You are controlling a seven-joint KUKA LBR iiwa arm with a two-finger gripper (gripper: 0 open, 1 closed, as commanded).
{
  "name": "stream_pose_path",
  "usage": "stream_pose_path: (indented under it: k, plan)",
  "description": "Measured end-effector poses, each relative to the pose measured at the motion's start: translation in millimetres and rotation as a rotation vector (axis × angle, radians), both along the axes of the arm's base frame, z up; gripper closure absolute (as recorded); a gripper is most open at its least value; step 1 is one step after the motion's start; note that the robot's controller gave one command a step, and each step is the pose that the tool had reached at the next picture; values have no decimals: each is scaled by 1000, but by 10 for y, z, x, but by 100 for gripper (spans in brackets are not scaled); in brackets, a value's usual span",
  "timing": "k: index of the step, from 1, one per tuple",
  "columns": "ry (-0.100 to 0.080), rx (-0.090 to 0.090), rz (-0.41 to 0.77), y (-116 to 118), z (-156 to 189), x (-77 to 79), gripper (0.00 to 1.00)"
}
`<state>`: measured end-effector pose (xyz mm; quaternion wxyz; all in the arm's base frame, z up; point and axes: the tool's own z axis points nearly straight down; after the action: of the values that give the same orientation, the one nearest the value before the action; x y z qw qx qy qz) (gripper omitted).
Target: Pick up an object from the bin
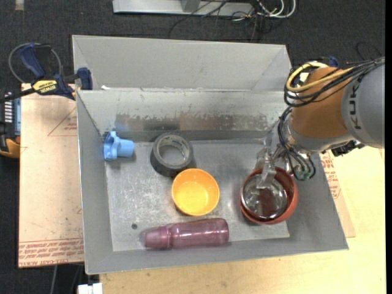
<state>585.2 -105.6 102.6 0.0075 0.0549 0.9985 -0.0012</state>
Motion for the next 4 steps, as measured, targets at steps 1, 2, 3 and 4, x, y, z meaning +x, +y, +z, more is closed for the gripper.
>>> stream_pose_path:
  k: [1, 2, 3, 4]
  plan:
    - [0, 0, 0, 1, 0, 0, 100]
    - [0, 0, 0, 1, 0, 0, 100]
    - [0, 0, 0, 2, 0, 0, 100]
    - [0, 0, 0, 2, 0, 0, 100]
